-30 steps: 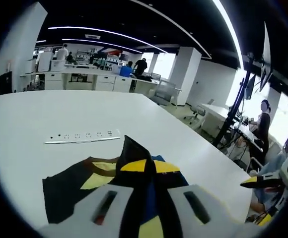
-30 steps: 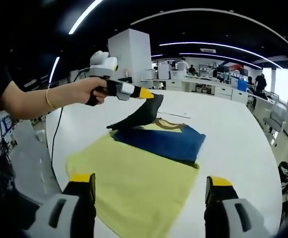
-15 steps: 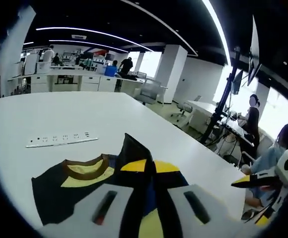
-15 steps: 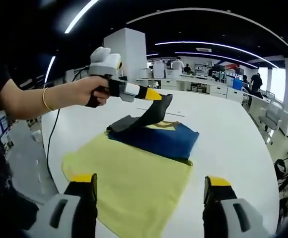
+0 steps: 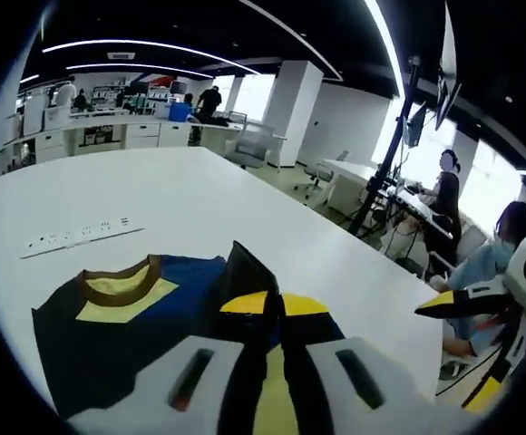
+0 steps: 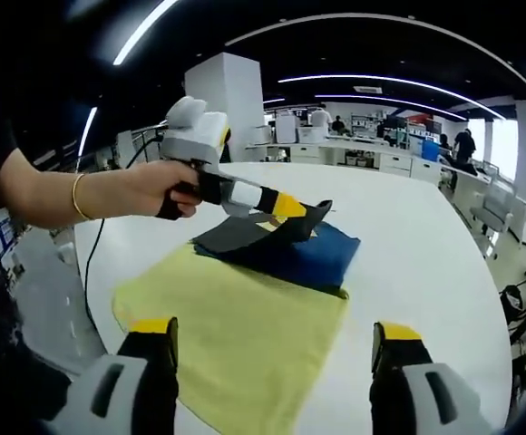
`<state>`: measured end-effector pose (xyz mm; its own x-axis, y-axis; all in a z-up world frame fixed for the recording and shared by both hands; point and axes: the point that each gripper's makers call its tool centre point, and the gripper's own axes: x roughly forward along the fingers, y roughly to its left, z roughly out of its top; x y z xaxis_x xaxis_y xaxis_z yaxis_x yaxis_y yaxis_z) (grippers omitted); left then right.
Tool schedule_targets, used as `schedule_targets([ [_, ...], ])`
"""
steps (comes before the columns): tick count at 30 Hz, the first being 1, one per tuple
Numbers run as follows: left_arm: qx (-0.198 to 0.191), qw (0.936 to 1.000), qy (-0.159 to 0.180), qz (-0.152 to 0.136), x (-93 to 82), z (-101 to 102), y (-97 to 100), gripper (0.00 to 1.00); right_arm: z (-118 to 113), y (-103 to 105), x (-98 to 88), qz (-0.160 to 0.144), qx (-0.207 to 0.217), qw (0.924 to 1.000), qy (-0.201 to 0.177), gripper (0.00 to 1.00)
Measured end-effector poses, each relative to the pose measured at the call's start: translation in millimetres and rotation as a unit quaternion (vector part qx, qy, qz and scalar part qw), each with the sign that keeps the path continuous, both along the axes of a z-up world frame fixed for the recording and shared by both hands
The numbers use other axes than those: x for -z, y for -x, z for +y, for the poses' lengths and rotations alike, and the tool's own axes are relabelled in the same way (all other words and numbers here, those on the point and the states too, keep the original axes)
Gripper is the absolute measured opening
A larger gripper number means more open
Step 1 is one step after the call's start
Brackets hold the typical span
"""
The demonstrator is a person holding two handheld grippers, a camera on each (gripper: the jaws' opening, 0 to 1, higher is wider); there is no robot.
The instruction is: Fold the garment on the visible template until the final outline fits inside the template.
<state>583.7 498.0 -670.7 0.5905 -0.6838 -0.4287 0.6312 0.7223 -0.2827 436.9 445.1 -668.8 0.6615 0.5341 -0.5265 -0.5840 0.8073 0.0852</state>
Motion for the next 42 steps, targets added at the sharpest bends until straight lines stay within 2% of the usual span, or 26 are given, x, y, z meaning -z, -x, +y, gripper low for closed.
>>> schedule_targets([
  [6, 0.009, 0.9996, 0.004, 0.026, 20.4, -13, 4.9, 0.01, -5, -1, 0.7, 0.001, 0.007, 1.0, -0.006, 0.88],
  [11, 0.025, 0.9989, -0.005, 0.038, 36.0, -24, 11.0, 0.01, -13, -2, 4.1, 0.003, 0.017, 0.9998, -0.008, 0.88],
  [17, 0.049, 0.9977, -0.001, 0.047, 44.4, -37, 19.7, 0.03, -21, -4, 8.5, 0.007, 0.025, 0.9996, -0.009, 0.88],
  [23, 0.068, 0.9968, -0.01, 0.042, 47.3, -41, 27.2, 0.23, -21, -8, 8.7, 0.01, 0.026, 0.9995, -0.017, 0.89],
  [28, 0.064, 0.9973, -0.021, 0.028, 45.9, -33, 26.6, 0.47, -16, -10, 9.7, 0.015, 0.008, 0.9997, -0.016, 0.91],
  [34, 0.061, 0.9976, -0.02, 0.026, 37.9, -23, 27.1, 0.59, -11, -14, 9.4, 0.017, -0.012, 0.9997, -0.011, 0.93],
  [42, 0.046, 0.9984, -0.031, 0.002, 26.2, 4, 26.6, 0.77, 2, -10, 14.8, 0.03, -0.072, 0.9968, 0.017, 0.96],
])
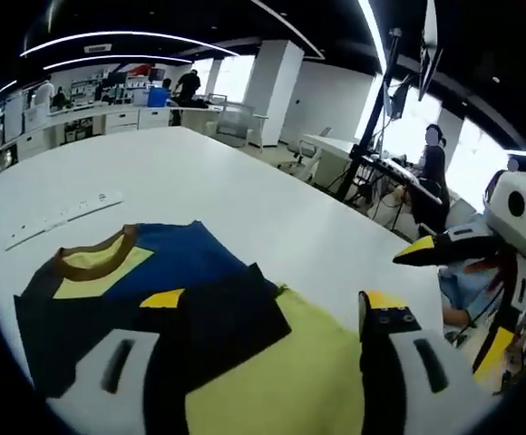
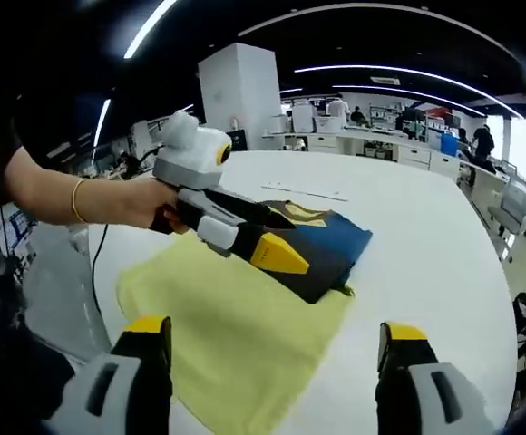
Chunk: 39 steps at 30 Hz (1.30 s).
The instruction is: Fold the garment on the visible template until the final outline fits inside the template.
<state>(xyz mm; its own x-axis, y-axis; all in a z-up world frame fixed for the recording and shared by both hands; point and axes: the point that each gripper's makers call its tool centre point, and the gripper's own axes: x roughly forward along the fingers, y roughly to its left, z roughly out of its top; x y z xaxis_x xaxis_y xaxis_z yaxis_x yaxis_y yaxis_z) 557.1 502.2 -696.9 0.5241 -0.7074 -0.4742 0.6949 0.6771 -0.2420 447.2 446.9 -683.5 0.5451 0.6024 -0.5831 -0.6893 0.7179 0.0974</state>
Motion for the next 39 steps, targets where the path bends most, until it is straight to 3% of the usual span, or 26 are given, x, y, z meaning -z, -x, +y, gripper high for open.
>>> schedule_targets([
  [14, -0.023, 0.9994, 0.006, -0.024, -21.8, 52, 10.2, 0.98, 14, 10, 8.9, 0.03, -0.058, 0.9979, 0.005, 0.98],
  [21, -0.021, 0.9991, 0.001, -0.036, -28.6, 82, 21.1, 0.99, 18, 15, 7.6, 0.031, -0.069, 0.9971, 0.001, 0.99],
  [27, -0.022, 0.9988, -0.011, -0.042, -31.5, 112, 34.9, 0.99, 21, 25, 12.3, 0.04, -0.1, 0.9939, 0.02, 0.99],
  [39, 0.002, 0.9986, -0.037, -0.038, -25.2, 156, 83.9, 0.96, 18, 49, 26.5, 0.063, -0.164, 0.9819, 0.07, 0.96],
])
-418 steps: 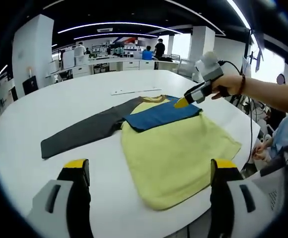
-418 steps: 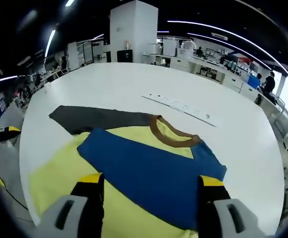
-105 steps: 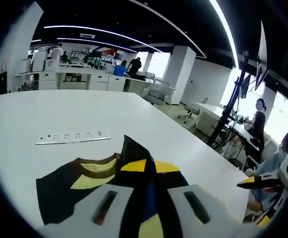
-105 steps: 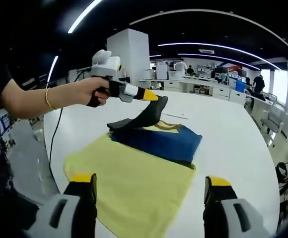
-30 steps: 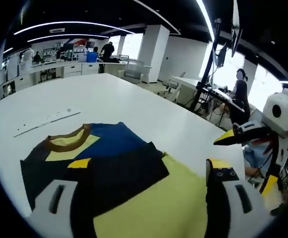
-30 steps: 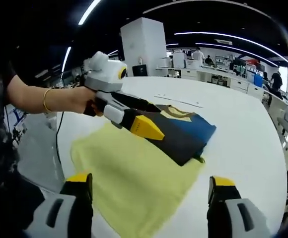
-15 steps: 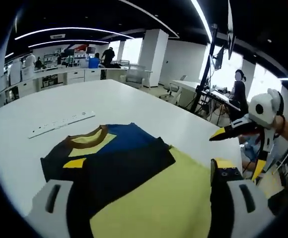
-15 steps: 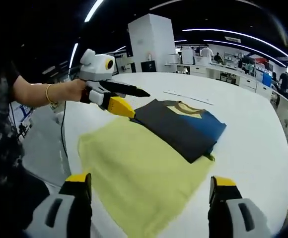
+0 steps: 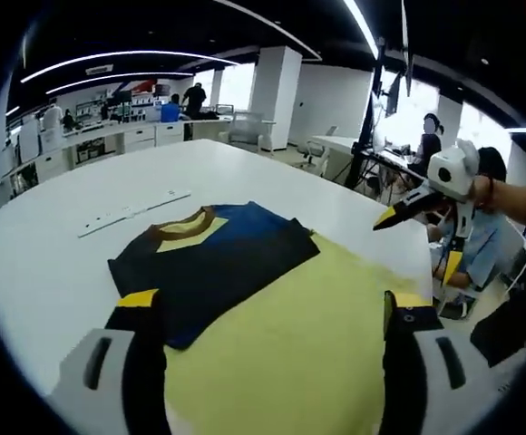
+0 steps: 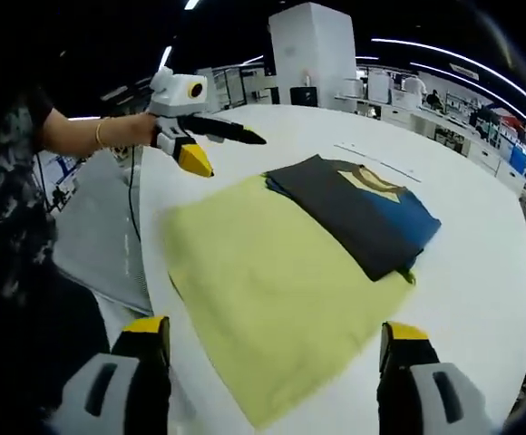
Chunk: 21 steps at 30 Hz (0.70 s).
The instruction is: Fold the garment on the visible template until the final outline fits inside the template.
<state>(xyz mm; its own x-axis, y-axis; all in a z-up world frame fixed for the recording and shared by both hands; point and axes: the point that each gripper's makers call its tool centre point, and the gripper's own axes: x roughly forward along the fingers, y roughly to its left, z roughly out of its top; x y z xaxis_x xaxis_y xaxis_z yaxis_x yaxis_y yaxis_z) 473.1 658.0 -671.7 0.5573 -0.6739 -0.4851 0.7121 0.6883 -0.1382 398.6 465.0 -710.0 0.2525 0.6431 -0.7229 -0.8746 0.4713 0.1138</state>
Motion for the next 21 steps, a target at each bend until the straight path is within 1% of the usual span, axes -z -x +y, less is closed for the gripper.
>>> schedule_targets([
  [3, 0.006, 0.9999, 0.008, 0.011, 2.3, 8, 15.3, 0.93, -3, 7, 7.2, 0.005, -0.013, 0.9997, 0.019, 0.93],
  [6, 0.012, 0.9997, -0.01, 0.016, 8.3, 16, 27.0, 0.93, -4, 11, 10.6, 0.005, -0.024, 0.9993, 0.028, 0.91],
  [8, 0.011, 0.9995, -0.011, 0.026, 11.3, 22, 35.1, 0.9, -4, 15, 12.7, 0.007, -0.03, 0.9989, 0.034, 0.89],
  [10, 0.01, 0.9993, -0.007, 0.035, 13.8, 27, 43.0, 0.9, -6, 18, 17.1, 0.004, -0.042, 0.9979, 0.05, 0.87],
  [12, 0.012, 0.999, -0.022, 0.038, 19.3, 34, 51.1, 0.89, -8, 19, 21.8, 0.001, -0.05, 0.9969, 0.06, 0.84],
  [14, 0.016, 0.9981, -0.039, 0.045, 25.7, 40, 59.4, 0.87, -8, 22, 24.5, 0.005, -0.055, 0.9963, 0.066, 0.79],
  [17, 0.013, 0.9978, -0.035, 0.056, 30.9, 44, 68.1, 0.86, -9, 27, 28.1, 0.01, -0.064, 0.9956, 0.069, 0.72],
  [19, 0.013, 0.9976, -0.037, 0.057, 34.6, 46, 74.4, 0.83, -11, 29, 32.2, 0.007, -0.074, 0.9941, 0.079, 0.7],
  [21, 0.018, 0.9971, -0.047, 0.057, 38.3, 47, 80.3, 0.78, -14, 31, 36.8, 0.005, -0.083, 0.9922, 0.093, 0.69],
])
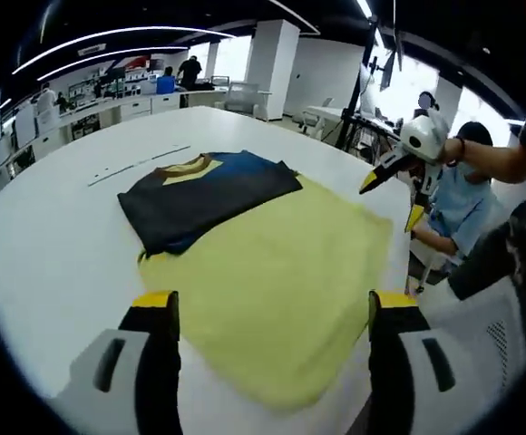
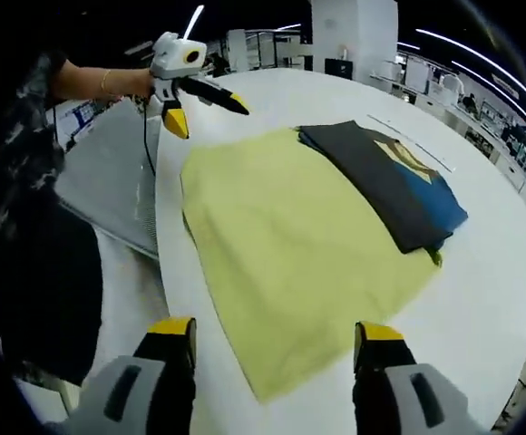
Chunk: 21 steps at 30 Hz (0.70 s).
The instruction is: Fold the garment on the visible template until the final outline fits inside the template.
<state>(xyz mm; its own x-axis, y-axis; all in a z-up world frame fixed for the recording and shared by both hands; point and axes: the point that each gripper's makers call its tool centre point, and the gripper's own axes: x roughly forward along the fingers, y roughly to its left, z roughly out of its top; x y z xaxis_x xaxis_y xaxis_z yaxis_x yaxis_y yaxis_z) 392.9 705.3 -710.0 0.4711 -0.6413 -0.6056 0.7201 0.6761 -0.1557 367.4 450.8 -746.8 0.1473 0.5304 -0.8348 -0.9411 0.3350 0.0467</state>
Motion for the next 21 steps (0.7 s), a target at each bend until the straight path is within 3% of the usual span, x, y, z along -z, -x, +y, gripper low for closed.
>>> schedule_targets([
  [7, 0.025, 0.9993, -0.028, 0.003, 15.4, 4, 21.8, 0.67, -6, 7, 8.4, -0.004, -0.02, 0.9993, 0.03, 0.61],
  [10, 0.059, 0.9961, -0.065, 0.002, 23.9, 8, 34.0, 0.65, -8, 9, 10.4, -0.002, -0.026, 0.999, 0.036, 0.56],
  [13, 0.052, 0.9973, -0.049, 0.016, 26.6, 6, 39.4, 0.63, -9, 11, 14.0, -0.002, -0.032, 0.9985, 0.044, 0.54],
  [14, 0.054, 0.997, -0.054, 0.014, 28.3, 6, 40.7, 0.62, -11, 12, 16.1, -0.001, -0.036, 0.9981, 0.05, 0.53],
  [15, 0.068, 0.9938, -0.088, 0.003, 32.7, 12, 41.8, 0.61, -11, 13, 17.2, -0.001, -0.038, 0.9979, 0.052, 0.52],
  [16, 0.074, 0.9923, -0.1, 0.005, 35.7, 14, 44.3, 0.59, -11, 14, 17.9, -0.001, -0.039, 0.9978, 0.054, 0.51],
  [21, 0.085, 0.99, -0.113, 0.008, 45.3, 15, 52.1, 0.53, -14, 14, 21.8, -0.002, -0.042, 0.9969, 0.066, 0.44],
])
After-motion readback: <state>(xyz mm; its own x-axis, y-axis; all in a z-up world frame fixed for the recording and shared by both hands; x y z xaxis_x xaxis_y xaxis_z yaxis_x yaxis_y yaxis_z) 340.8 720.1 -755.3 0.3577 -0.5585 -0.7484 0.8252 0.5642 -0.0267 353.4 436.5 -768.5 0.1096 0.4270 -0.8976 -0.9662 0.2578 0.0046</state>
